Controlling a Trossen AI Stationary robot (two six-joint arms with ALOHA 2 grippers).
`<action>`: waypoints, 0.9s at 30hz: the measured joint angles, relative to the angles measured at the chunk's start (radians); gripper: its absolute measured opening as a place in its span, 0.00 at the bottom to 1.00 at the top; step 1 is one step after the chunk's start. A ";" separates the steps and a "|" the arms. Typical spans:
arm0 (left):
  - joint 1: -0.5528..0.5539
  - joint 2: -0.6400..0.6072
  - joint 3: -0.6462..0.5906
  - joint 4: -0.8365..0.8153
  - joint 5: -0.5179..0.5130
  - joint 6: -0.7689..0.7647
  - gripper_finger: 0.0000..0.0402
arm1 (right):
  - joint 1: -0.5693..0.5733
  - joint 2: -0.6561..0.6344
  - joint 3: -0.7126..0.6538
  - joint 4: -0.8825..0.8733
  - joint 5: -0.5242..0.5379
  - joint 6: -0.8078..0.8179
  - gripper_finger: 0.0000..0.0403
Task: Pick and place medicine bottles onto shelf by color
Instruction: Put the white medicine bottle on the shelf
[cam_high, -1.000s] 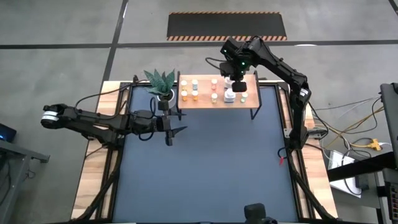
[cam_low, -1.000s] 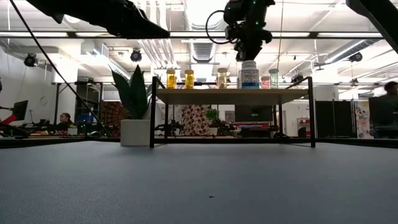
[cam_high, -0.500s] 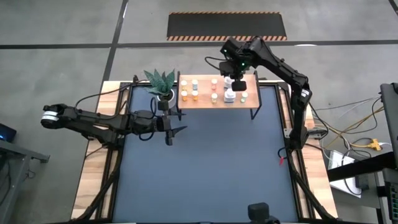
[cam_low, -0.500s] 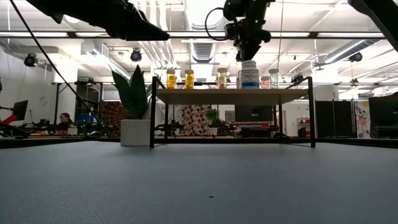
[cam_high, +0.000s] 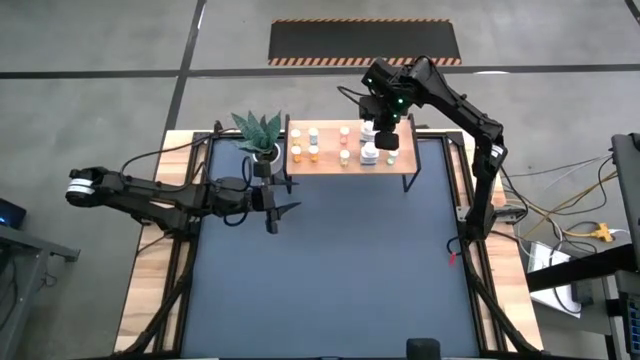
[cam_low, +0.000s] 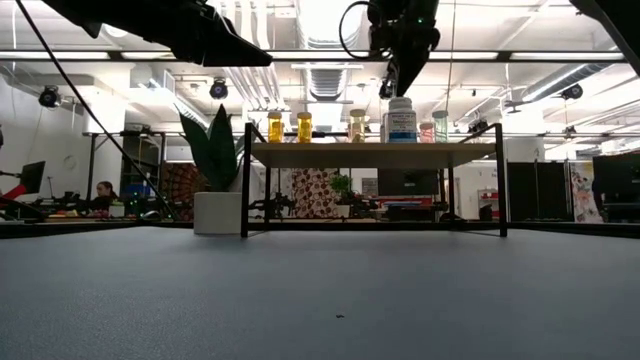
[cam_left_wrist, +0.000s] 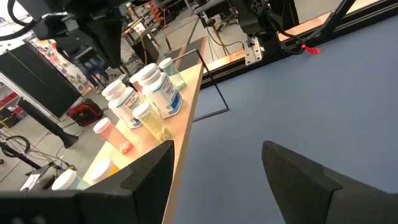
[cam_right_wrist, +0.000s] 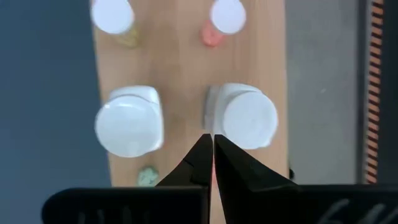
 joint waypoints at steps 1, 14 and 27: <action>0.000 0.000 0.000 0.000 0.000 0.000 0.56 | 0.000 0.003 0.000 -0.001 -0.016 0.000 0.02; 0.000 0.000 -0.001 -0.005 0.000 -0.001 0.56 | -0.005 0.036 -0.030 0.007 -0.015 0.012 0.02; 0.000 0.000 -0.001 -0.005 0.000 -0.002 0.56 | -0.027 0.036 -0.074 0.030 0.040 0.010 0.02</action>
